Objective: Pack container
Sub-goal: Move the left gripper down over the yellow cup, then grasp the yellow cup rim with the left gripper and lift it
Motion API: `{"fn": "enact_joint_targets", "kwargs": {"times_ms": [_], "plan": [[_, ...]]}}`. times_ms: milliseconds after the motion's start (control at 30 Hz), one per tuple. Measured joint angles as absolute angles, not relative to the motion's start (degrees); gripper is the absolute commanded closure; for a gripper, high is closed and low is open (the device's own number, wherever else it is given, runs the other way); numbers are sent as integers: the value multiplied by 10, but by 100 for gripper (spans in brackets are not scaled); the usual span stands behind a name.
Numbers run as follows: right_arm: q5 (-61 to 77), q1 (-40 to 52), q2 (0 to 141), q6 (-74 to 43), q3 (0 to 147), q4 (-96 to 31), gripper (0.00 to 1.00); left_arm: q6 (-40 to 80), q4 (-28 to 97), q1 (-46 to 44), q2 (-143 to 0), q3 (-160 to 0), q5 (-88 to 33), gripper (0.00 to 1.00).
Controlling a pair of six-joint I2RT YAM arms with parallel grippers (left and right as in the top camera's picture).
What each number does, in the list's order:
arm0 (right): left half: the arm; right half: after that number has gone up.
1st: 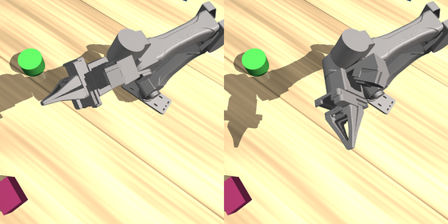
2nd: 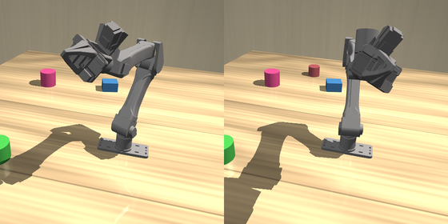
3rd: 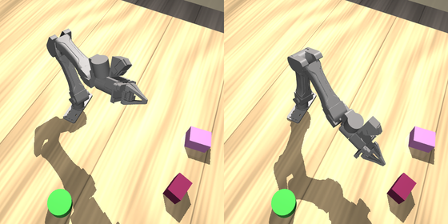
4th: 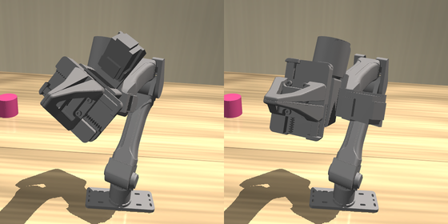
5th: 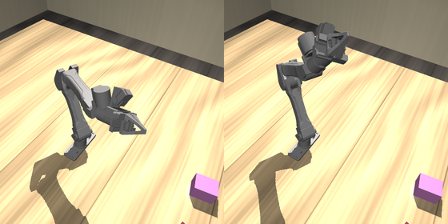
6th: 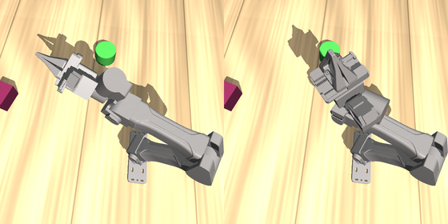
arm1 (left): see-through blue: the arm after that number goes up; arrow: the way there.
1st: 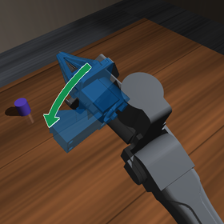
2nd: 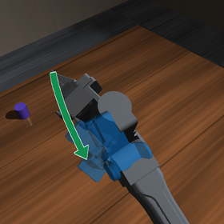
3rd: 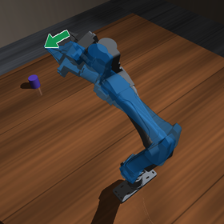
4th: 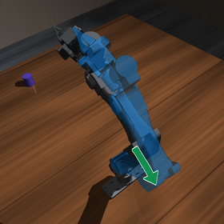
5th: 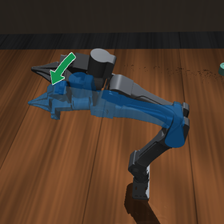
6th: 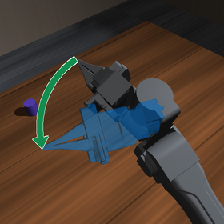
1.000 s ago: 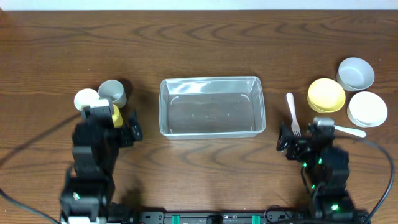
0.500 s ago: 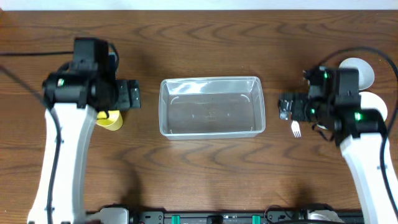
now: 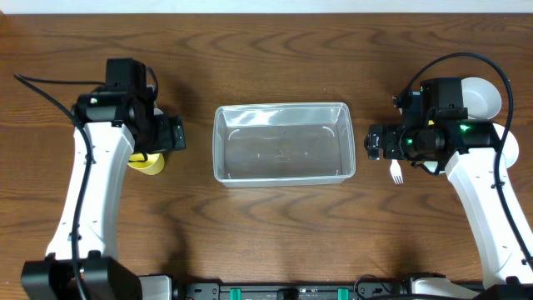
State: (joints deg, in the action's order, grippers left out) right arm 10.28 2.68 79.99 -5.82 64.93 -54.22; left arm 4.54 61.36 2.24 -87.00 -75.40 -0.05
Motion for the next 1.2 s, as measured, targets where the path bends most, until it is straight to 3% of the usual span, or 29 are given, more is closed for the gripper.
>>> {"fn": "enact_joint_targets", "kwargs": {"times_ms": [300, 400, 500, 600, 1033, 1200], "plan": [[102, 27, 800, -58, 649, -555, 1, 45, 541, 33, -953, -697, -1, 3], [102, 27, 800, -58, 649, -561, 1, 46, 533, 33, -989, -697, -1, 28], [96, 27, 800, -58, 649, -566, 1, 48, 535, 33, -1017, -697, -3, 45], [90, 27, 800, -58, 649, -568, 1, 48, 543, 33, -1020, -697, -3, 51], [81, 27, 800, -58, 649, -568, 1, 49, 579, 33, -959, -697, -10, 94], [81, 27, 800, -58, 649, -568, 1, 47, 579, 26, -902, -697, -11, 94]]}}
